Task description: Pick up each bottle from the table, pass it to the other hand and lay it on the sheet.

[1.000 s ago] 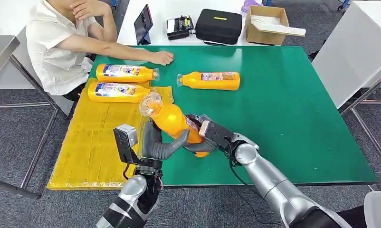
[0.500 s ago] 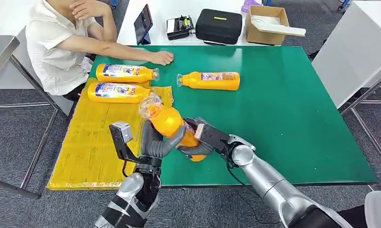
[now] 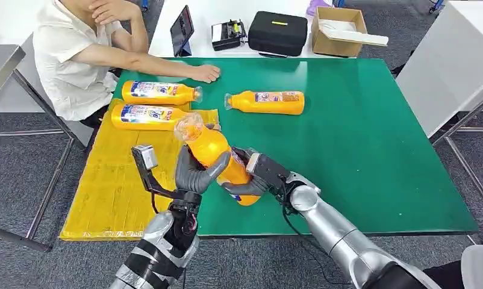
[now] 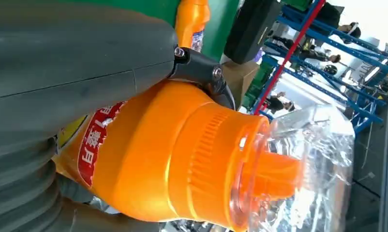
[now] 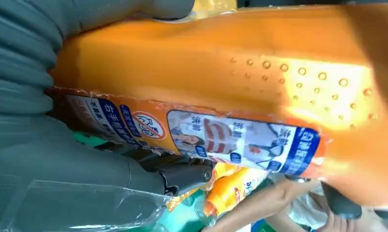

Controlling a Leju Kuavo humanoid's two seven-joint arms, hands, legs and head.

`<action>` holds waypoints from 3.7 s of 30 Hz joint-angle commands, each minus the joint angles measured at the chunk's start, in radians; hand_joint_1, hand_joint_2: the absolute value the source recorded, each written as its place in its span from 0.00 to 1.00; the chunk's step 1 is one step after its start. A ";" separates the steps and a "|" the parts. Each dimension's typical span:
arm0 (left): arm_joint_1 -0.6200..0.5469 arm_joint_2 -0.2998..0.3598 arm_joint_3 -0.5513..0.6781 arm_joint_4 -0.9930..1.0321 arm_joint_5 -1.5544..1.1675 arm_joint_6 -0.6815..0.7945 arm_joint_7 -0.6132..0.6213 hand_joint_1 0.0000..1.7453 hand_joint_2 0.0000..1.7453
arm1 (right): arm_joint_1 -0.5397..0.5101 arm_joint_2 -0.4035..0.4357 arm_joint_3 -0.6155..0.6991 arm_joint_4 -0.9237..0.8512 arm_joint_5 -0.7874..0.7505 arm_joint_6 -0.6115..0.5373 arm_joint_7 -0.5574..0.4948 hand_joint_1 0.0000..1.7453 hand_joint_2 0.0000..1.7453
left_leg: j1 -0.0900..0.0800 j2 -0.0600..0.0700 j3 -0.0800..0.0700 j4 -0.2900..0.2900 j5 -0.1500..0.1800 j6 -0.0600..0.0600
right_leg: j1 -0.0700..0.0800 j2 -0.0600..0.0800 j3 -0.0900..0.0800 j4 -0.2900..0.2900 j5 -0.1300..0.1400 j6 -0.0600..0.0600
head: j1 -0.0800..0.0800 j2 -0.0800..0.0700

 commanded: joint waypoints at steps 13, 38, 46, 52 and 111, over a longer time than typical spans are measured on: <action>0.014 0.092 -0.033 -0.051 -0.149 0.213 -0.068 1.00 1.00 | 0.154 0.150 -0.246 -0.287 0.259 -0.686 -0.028 0.00 1.00 | 0.000 0.003 0.002 0.000 -0.001 -0.001 | 0.001 0.002 0.001 0.000 -0.001 -0.003 | 0.000 0.000; -0.004 0.136 0.012 0.013 -0.959 0.612 -0.115 1.00 1.00 | 0.216 0.162 -0.358 -0.429 0.415 -1.032 -0.104 0.00 1.00 | 0.002 0.005 0.006 0.000 -0.002 -0.002 | 0.003 0.001 0.005 -0.001 -0.002 -0.006 | 0.000 0.000; -0.047 0.180 0.013 0.155 -1.611 0.662 0.162 1.00 1.00 | 0.225 0.177 -0.377 -0.427 0.391 -0.942 -0.115 0.00 1.00 | 0.002 0.003 0.005 -0.001 -0.002 -0.002 | 0.002 0.001 0.004 -0.001 -0.002 -0.005 | 0.000 0.000; -0.150 0.194 -0.010 0.365 -1.784 0.487 0.276 1.00 1.00 | 0.234 0.186 -0.408 -0.427 0.383 -0.856 -0.110 0.00 1.00 | 0.002 0.002 0.003 0.000 0.000 -0.002 | 0.002 -0.001 0.002 -0.001 -0.001 -0.004 | 0.000 0.000; -0.264 0.130 -0.063 0.631 -1.642 0.089 0.125 0.00 1.00 | 0.221 0.206 -0.498 -0.317 0.297 -0.757 -0.169 0.00 1.00 | 0.002 0.004 0.012 -0.001 0.000 -0.002 | 0.003 0.002 0.011 -0.002 0.000 -0.006 | 0.000 0.000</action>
